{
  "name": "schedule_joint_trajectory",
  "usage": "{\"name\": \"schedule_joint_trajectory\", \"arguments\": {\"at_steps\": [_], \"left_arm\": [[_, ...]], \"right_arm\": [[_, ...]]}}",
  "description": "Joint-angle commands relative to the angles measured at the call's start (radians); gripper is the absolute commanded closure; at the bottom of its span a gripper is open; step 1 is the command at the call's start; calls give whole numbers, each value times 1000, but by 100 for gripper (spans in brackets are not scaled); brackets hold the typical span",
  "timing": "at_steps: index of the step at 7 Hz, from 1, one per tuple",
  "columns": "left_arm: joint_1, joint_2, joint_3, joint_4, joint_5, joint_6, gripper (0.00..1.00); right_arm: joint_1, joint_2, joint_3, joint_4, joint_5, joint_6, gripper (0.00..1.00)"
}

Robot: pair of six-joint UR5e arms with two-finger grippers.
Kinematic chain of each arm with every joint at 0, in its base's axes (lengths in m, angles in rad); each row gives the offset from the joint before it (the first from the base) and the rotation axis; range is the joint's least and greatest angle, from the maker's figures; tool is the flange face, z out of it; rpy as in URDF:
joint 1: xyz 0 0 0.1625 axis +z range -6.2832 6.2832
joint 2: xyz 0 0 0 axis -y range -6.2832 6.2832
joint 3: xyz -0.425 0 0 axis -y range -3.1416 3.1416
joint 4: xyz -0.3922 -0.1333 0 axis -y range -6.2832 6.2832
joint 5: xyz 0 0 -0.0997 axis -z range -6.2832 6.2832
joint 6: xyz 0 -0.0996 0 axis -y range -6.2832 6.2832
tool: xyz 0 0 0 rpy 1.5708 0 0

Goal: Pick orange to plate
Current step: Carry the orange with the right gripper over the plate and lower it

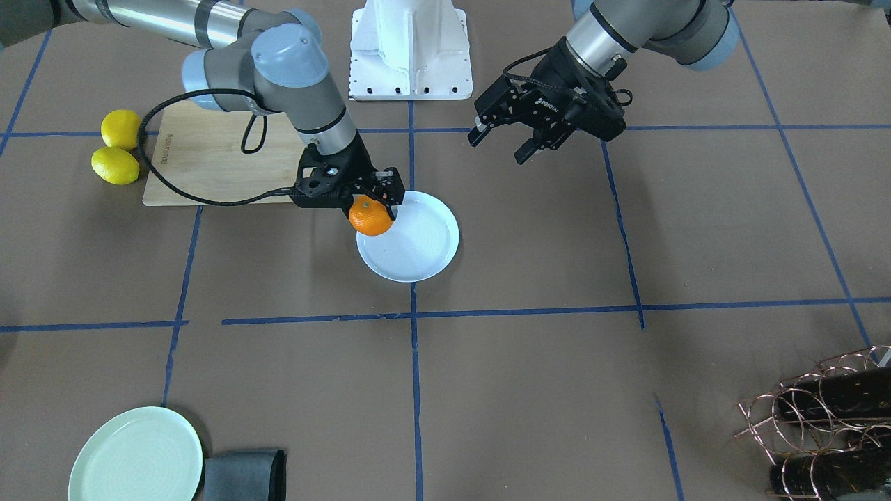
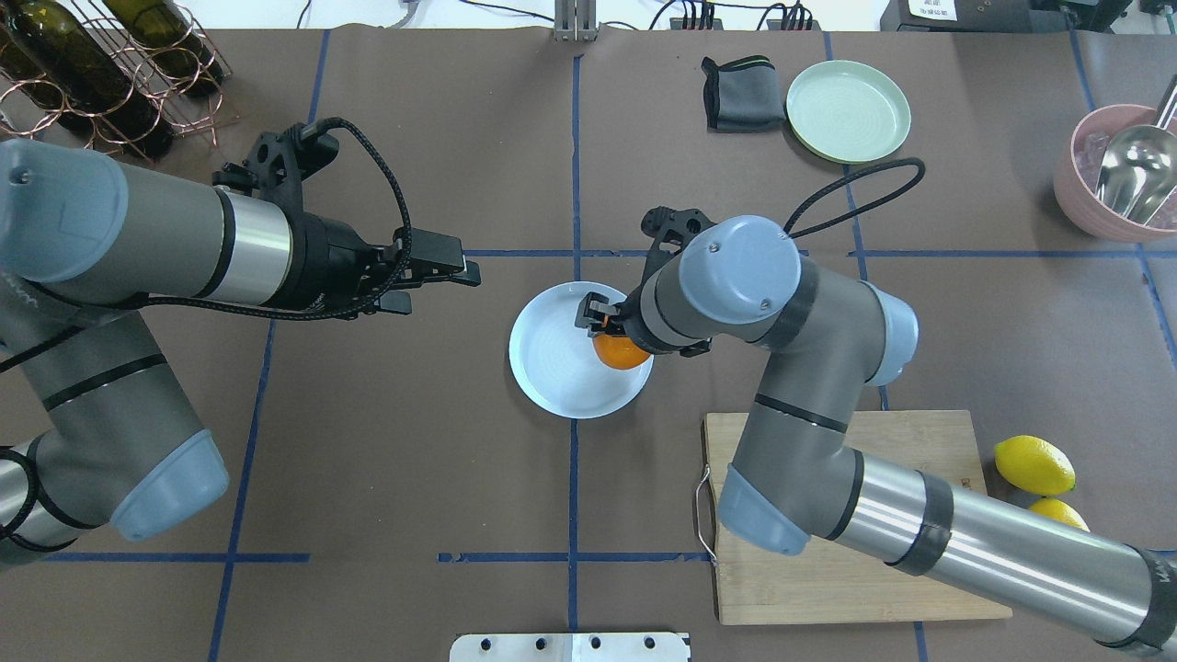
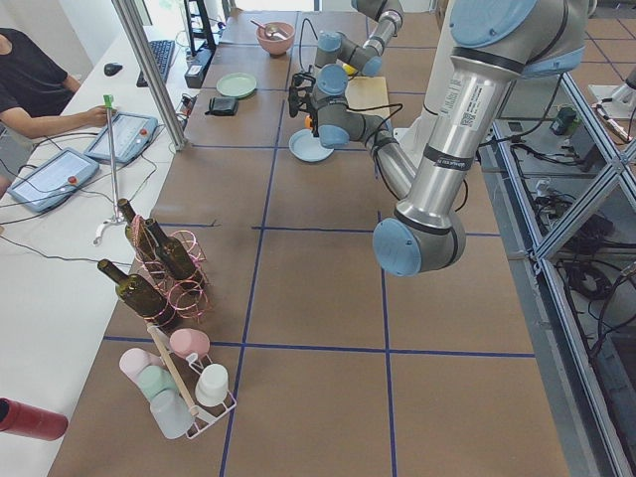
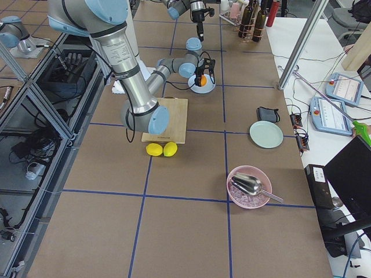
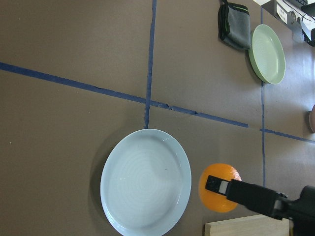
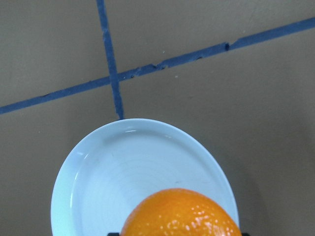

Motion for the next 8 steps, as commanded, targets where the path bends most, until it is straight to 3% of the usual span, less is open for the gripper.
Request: {"name": "schedule_joint_trajectory", "arguments": {"at_steps": [1, 4, 6, 7, 8], "left_arm": [[1, -2, 3, 0, 1, 0, 1], [1, -2, 3, 0, 1, 0, 1], [1, 0, 3, 0, 1, 0, 1], [1, 0, 3, 0, 1, 0, 1], [1, 0, 3, 0, 1, 0, 1]], "right_arm": [[-22, 54, -60, -1, -36, 21, 100], [-22, 119, -163, -2, -73, 13, 100], [-34, 107, -165, -2, -73, 11, 100], [-39, 107, -165, -4, -73, 13, 55], [-39, 109, -165, -4, -73, 19, 22]]}}
